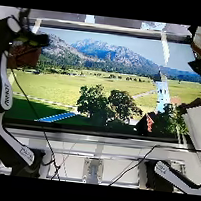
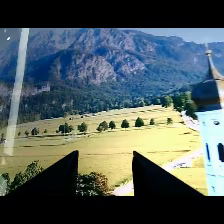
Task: Fold the shirts.
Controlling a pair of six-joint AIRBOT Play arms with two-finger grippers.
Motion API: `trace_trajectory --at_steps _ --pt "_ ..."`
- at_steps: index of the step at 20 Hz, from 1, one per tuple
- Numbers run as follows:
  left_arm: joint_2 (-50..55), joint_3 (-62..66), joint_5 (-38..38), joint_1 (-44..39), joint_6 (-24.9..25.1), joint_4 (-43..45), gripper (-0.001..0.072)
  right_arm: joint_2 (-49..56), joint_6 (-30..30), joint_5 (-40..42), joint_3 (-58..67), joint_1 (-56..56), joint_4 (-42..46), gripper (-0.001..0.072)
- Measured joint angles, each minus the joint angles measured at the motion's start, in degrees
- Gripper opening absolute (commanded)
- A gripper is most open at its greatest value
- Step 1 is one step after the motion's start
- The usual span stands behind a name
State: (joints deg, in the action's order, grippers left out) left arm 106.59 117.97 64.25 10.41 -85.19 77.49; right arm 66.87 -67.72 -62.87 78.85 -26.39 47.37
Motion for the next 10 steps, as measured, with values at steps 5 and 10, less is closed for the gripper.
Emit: trace_trajectory --at_steps 5,10 --pt "0.5 -1.4 -4.4 6.4 -0.1 11.5 0.0692 0.0 0.0 -1.1 0.0 4.2 -1.9 0.0402" --pt "4.3 -1.7 -11.2 11.8 0.1 16.9 0.0691 0.0 -2.6 -3.3 0.0 7.1 -5.2 0.0402"
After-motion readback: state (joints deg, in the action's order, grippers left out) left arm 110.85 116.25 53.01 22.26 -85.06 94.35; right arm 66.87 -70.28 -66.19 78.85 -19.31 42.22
